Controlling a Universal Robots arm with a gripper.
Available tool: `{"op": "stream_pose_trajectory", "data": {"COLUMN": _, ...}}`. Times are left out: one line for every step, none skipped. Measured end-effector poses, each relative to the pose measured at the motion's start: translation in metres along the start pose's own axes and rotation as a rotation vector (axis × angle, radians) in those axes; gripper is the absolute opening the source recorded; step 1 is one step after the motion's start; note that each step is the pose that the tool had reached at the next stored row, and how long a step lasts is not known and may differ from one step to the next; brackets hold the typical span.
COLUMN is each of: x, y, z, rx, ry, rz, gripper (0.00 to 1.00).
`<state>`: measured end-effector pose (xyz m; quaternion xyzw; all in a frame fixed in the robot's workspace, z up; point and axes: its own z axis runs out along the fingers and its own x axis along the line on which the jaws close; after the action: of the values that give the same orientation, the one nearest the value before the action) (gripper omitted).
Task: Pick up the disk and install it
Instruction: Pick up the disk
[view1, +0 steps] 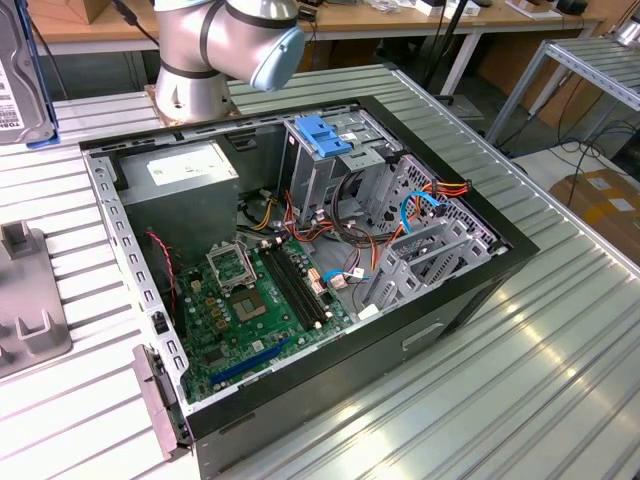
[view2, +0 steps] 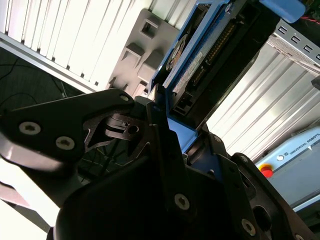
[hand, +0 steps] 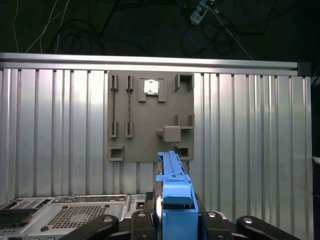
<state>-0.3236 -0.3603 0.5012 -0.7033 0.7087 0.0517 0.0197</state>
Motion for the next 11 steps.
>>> {"op": "stream_pose_trajectory", "data": {"x": 0.0002, "y": -0.0006, "z": 0.0, "rx": 0.0, "ry": 0.0, "rz": 0.0, "gripper": 0.37}}
{"op": "stream_pose_trajectory", "data": {"x": 0.0005, "y": -0.0016, "z": -0.0001, "rx": 0.0, "ry": 0.0, "rz": 0.0, "gripper": 0.37}}
{"op": "stream_pose_trajectory", "data": {"x": 0.0007, "y": -0.0024, "z": -0.0002, "rx": 0.0, "ry": 0.0, "rz": 0.0, "gripper": 0.37}}
{"op": "stream_pose_trajectory", "data": {"x": 0.0009, "y": -0.003, "z": -0.0002, "rx": 0.0, "ry": 0.0, "rz": 0.0, "gripper": 0.37}}
{"op": "stream_pose_trajectory", "data": {"x": 0.0011, "y": -0.0039, "z": -0.0002, "rx": 0.0001, "ry": 0.0, "rz": 0.0, "gripper": 0.37}}
{"op": "stream_pose_trajectory", "data": {"x": 0.0013, "y": -0.0044, "z": -0.0003, "rx": 0.0, "ry": 0.0, "rz": 0.0, "gripper": 0.37}}
{"op": "stream_pose_trajectory", "data": {"x": 0.0014, "y": -0.005, "z": -0.0003, "rx": 0.0001, "ry": 0.0, "rz": 0.0, "gripper": 0.37}}
{"op": "stream_pose_trajectory", "data": {"x": 0.0016, "y": -0.0055, "z": -0.0004, "rx": 0.0, "ry": 0.0, "rz": 0.0, "gripper": 0.37}}
{"op": "stream_pose_trajectory", "data": {"x": 0.0017, "y": -0.0061, "z": -0.0004, "rx": 0.0001, "ry": 0.0, "rz": 0.0, "gripper": 0.37}}
{"op": "stream_pose_trajectory", "data": {"x": 0.0018, "y": -0.0066, "z": -0.0004, "rx": 0.0001, "ry": 0.0, "rz": 0.0, "gripper": 0.37}}
{"op": "stream_pose_trajectory", "data": {"x": 0.002, "y": -0.0072, "z": -0.0005, "rx": 0.0, "ry": 0.0, "rz": 0.0, "gripper": 0.37}}
